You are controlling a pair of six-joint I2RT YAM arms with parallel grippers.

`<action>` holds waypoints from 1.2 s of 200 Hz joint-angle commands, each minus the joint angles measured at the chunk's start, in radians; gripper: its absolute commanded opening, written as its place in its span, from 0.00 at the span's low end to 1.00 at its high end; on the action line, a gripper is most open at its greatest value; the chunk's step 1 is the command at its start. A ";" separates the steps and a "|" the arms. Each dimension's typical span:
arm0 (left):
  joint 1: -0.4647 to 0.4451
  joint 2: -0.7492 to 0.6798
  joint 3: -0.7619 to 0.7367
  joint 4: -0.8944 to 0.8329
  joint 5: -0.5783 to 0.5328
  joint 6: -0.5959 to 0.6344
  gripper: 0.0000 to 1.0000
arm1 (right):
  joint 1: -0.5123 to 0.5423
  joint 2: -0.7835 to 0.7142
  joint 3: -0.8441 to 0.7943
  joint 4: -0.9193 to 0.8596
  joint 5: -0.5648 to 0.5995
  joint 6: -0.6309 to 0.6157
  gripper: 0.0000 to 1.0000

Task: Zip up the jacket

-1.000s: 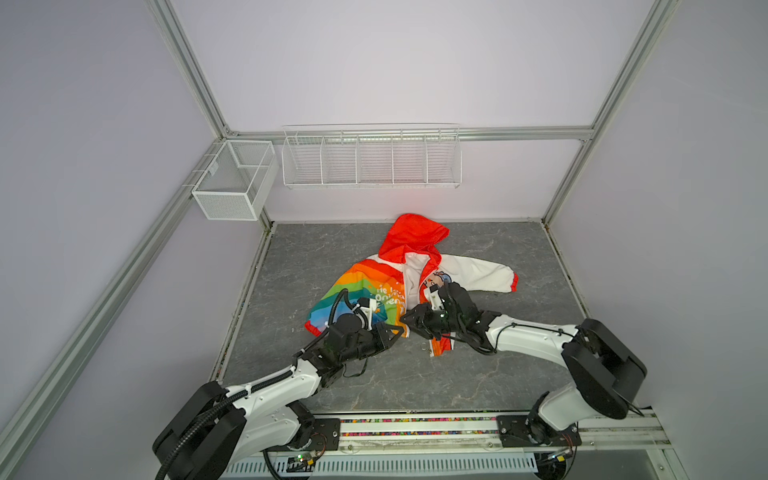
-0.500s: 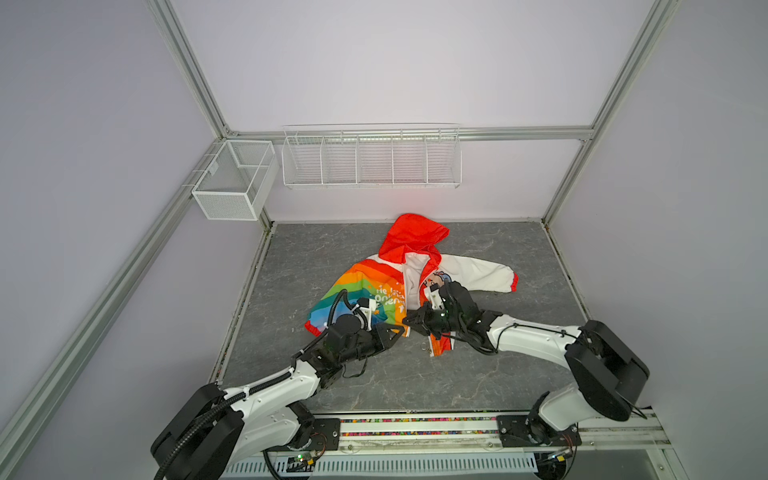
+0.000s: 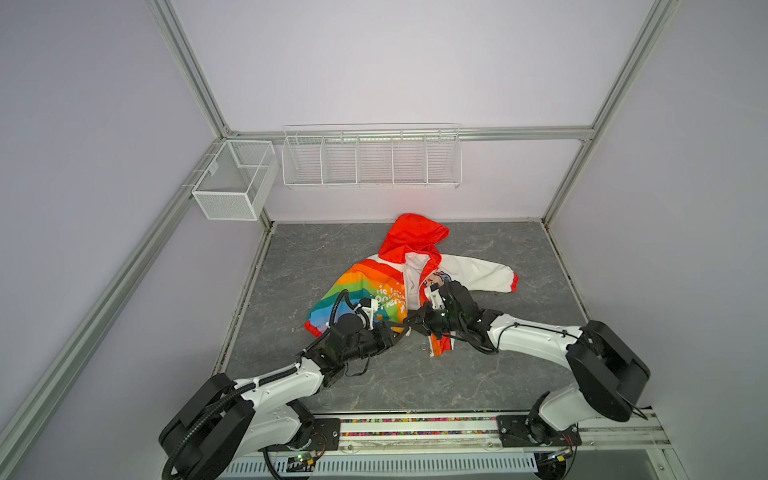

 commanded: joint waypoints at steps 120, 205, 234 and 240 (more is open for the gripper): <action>0.001 0.019 -0.027 0.068 0.000 -0.021 0.41 | 0.004 -0.003 0.013 -0.027 0.004 -0.029 0.07; 0.002 -0.016 -0.022 -0.001 -0.018 -0.025 0.33 | 0.002 0.003 -0.005 -0.018 -0.003 -0.042 0.07; 0.002 0.015 -0.016 0.037 0.012 -0.028 0.26 | 0.004 0.010 0.003 -0.017 -0.005 -0.046 0.07; 0.002 0.023 -0.014 0.043 0.020 -0.028 0.25 | 0.004 0.011 0.003 -0.017 -0.005 -0.045 0.07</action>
